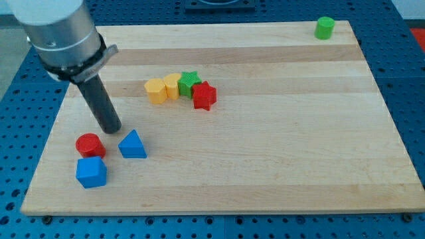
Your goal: Move the yellow hexagon to the blue triangle
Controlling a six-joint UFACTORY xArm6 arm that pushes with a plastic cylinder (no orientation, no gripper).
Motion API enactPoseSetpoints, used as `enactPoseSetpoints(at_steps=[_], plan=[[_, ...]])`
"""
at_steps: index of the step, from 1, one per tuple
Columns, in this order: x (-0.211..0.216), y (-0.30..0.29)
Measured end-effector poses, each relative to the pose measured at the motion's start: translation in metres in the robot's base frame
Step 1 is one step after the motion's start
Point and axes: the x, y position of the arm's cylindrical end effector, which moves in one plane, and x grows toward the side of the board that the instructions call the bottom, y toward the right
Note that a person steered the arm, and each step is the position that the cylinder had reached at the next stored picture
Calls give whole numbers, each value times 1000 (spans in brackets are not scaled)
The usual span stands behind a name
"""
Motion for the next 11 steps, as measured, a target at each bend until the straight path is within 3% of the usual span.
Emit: enactPoseSetpoints(at_steps=[3, 4, 5, 11], plan=[[-116, 10], [-121, 47], [-112, 73], [13, 78]])
